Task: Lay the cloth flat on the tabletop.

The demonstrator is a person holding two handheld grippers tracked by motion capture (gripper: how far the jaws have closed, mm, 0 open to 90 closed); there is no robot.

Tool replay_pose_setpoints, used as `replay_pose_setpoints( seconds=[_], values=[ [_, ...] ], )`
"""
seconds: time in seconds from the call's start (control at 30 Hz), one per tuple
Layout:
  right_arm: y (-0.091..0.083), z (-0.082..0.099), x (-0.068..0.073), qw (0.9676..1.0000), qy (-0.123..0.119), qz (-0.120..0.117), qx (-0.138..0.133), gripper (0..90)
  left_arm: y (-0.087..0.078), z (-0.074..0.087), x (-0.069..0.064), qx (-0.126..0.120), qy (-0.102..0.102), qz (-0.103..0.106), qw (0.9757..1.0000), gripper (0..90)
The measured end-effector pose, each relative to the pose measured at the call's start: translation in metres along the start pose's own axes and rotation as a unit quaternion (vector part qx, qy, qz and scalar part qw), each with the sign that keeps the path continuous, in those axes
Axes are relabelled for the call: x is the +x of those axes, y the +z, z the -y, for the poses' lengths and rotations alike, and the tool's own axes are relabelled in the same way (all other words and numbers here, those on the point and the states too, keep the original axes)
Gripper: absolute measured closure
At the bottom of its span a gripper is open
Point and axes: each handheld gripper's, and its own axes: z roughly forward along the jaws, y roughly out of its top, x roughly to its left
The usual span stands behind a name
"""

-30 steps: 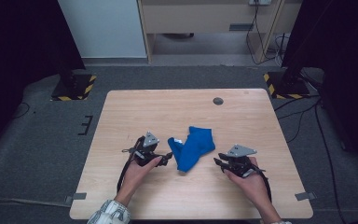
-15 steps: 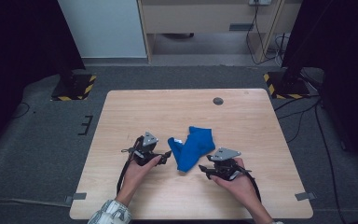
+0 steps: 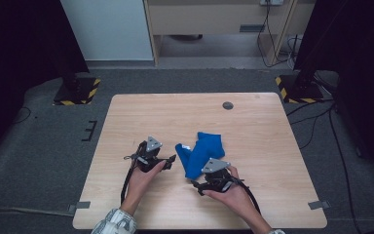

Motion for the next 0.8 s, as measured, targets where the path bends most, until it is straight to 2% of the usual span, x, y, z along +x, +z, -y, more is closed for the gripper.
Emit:
replay_pose_setpoints(
  seconds=[0.07,0.13,0.2,0.23,0.3,0.4,0.53,0.6,0.67,0.8],
  values=[
    [0.004,-0.002,0.007,0.9996,-0.025,0.011,0.003,23.3,0.0,0.0,0.0,-0.003,-0.003,-0.001,1.0,18.2],
    [0.008,-0.003,0.01,0.9991,-0.039,0.015,0.008,29.1,0.0,-0.001,0.0,-0.004,-0.001,0.0,1.0,18.2],
    [0.011,-0.004,0.011,0.9987,-0.046,0.018,0.009,37.3,0.0,0.0,-0.001,-0.003,-0.001,0.001,1.0,18.2],
    [0.012,-0.005,0.011,0.9984,-0.05,0.024,0.009,44.8,0.0,0.0,-0.001,-0.003,0.0,0.001,1.0,18.2],
    [0.011,-0.006,0.01,0.9987,-0.045,0.024,0.004,61.6,0.0,-0.001,-0.001,-0.003,0.0,0.003,1.0,18.2],
    [0.007,-0.008,0.005,0.9992,-0.032,0.02,-0.016,77.6,0.0,-0.001,-0.001,-0.003,0.002,0.008,1.0,18.2],
    [-0.005,-0.015,-0.003,0.9989,-0.018,0.021,-0.039,84.4,0.0,-0.001,-0.003,-0.001,0.004,0.017,0.9999,18.3],
    [-0.013,-0.019,-0.008,0.9984,-0.015,0.025,-0.048,85.7,0.0,-0.002,-0.003,-0.004,-0.003,0.025,0.9997,18.4],
    [-0.021,-0.023,-0.013,0.998,-0.008,0.03,-0.055,86.8,-0.001,-0.003,-0.005,-0.006,0.004,0.023,0.9997,18.6],
    [-0.034,-0.029,-0.022,0.9975,0.002,0.033,-0.063,87.3,-0.002,-0.004,-0.006,-0.01,0.002,0.029,0.9995,19.3]
  ],
)
